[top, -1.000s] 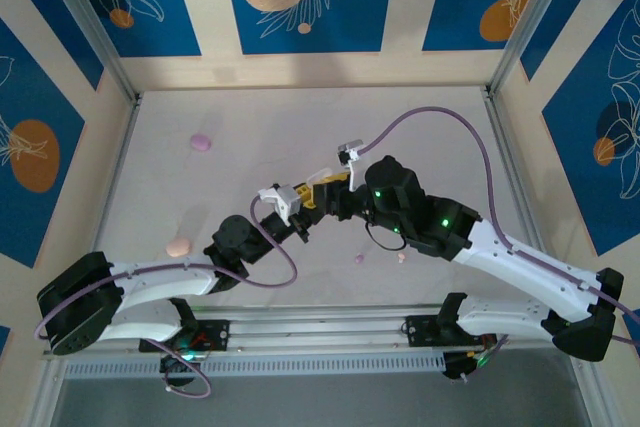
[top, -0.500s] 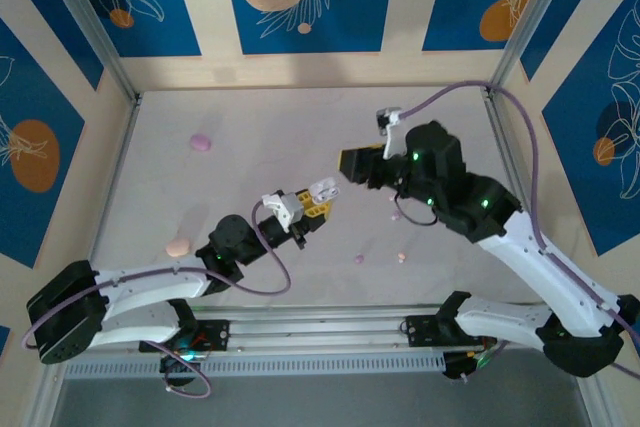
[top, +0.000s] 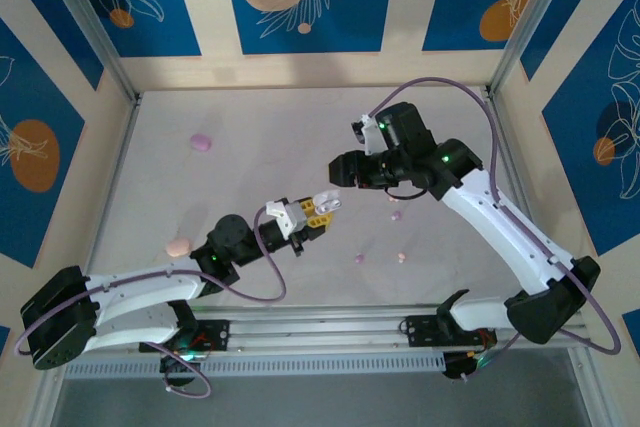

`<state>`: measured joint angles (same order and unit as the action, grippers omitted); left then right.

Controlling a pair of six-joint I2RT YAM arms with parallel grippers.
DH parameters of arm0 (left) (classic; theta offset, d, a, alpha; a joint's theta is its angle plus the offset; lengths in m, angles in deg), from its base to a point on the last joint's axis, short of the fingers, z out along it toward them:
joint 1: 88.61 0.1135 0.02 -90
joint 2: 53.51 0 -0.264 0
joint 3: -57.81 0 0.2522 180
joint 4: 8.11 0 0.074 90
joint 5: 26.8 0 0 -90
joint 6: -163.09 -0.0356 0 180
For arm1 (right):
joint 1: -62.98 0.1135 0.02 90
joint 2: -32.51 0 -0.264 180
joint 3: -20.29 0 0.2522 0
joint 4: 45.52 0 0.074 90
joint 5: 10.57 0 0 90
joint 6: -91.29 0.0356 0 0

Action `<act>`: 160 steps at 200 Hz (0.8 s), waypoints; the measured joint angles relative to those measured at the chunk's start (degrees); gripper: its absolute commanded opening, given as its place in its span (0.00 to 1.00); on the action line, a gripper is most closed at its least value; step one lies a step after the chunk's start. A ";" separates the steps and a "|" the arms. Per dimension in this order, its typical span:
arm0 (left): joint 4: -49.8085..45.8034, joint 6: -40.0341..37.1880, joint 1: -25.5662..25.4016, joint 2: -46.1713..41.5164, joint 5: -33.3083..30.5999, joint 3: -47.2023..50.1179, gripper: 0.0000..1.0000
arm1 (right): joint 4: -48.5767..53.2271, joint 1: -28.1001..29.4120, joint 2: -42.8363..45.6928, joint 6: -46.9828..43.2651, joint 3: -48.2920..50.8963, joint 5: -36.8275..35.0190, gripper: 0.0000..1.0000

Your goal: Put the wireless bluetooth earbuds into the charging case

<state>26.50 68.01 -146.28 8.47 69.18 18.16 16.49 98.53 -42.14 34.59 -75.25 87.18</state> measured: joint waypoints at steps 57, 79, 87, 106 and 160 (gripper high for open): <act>0.00 0.00 -0.07 0.11 0.00 0.00 0.21 | 2.25 -0.04 -0.98 -1.92 -0.07 4.31 0.50; 0.04 0.02 -0.22 0.13 -0.04 0.00 0.21 | 2.25 -0.04 -0.90 -2.29 -0.02 4.76 0.49; 0.04 0.07 -0.24 0.13 -0.04 0.00 0.21 | 2.21 -0.04 -0.79 -2.43 0.07 4.94 0.49; 0.20 0.17 -0.28 0.39 -0.09 0.00 0.21 | 2.08 -0.07 -0.04 -2.84 0.61 5.14 0.49; 0.98 0.48 -0.33 0.98 -1.75 -0.02 0.21 | 2.82 -0.04 3.65 -3.96 2.84 6.23 0.49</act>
<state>27.49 68.49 -146.61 9.45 67.43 18.13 19.31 98.49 -38.49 30.64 -72.40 93.41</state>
